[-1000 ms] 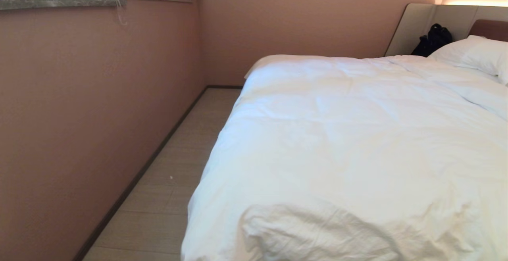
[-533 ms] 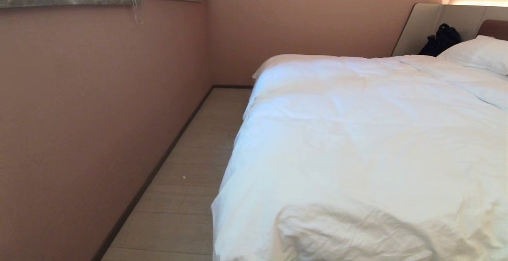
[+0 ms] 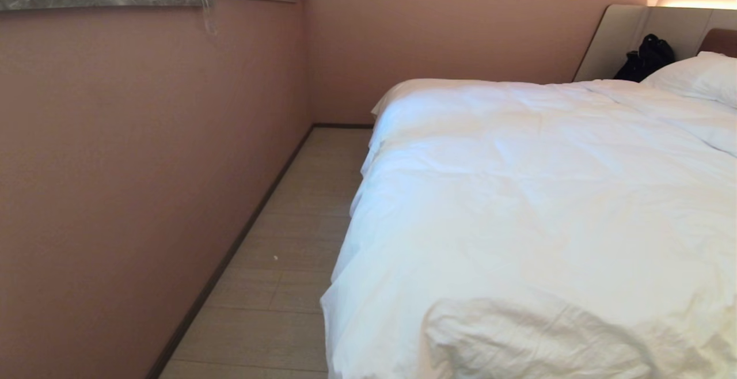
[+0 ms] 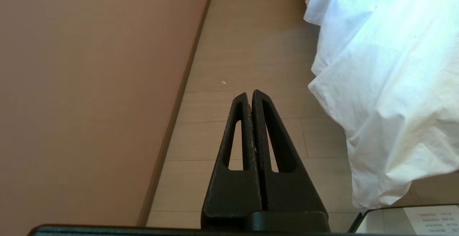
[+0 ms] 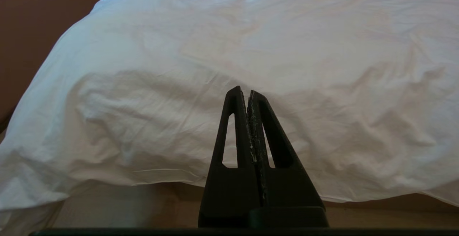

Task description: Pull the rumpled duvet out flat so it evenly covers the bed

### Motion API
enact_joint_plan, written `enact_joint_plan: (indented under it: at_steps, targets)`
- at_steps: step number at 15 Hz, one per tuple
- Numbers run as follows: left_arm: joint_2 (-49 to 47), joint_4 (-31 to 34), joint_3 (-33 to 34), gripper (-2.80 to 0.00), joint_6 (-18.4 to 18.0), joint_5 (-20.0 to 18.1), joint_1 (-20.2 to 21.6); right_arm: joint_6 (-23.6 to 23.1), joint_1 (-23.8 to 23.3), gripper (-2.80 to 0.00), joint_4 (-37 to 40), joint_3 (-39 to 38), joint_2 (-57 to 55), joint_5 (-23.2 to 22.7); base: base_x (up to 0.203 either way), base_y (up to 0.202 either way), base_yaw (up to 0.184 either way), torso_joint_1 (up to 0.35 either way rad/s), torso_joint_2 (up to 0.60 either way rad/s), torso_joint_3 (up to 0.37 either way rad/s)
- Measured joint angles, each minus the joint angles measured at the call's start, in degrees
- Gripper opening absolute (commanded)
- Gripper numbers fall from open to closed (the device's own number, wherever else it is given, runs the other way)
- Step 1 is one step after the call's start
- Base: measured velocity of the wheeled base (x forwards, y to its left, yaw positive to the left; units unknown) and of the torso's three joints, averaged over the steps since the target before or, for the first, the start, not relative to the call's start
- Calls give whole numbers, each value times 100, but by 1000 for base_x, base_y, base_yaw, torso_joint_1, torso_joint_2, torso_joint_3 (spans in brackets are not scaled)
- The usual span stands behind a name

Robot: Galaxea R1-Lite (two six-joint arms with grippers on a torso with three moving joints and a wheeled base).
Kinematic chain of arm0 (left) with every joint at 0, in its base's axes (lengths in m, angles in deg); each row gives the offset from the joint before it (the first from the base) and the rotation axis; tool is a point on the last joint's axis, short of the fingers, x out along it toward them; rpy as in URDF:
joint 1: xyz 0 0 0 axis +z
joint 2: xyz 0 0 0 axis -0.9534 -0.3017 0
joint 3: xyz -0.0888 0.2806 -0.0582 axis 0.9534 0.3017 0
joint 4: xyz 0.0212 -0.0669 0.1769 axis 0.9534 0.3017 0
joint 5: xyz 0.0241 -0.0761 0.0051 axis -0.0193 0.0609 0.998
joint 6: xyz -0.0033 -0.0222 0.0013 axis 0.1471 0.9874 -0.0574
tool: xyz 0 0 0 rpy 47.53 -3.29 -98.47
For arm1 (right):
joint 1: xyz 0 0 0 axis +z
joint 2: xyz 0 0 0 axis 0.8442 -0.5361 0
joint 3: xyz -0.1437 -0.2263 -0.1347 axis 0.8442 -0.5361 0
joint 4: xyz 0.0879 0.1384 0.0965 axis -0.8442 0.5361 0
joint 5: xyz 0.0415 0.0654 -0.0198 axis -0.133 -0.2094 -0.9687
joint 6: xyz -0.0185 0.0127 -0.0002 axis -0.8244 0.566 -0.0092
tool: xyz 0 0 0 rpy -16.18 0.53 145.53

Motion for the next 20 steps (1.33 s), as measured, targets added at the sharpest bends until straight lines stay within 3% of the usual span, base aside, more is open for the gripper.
enact_joint_plan:
  at_steps: [9, 20]
  targets:
    - [0, -8, 2, -280, 20, 3, 0, 0, -2, -280, 4, 0, 2, 0, -10, 0, 0, 0, 0, 0]
    - [0, -2, 2, -280, 39, -8, 0, 0, -2, -280, -2, 0, 0, 1, -188, 0, 1, 2, 2, 4]
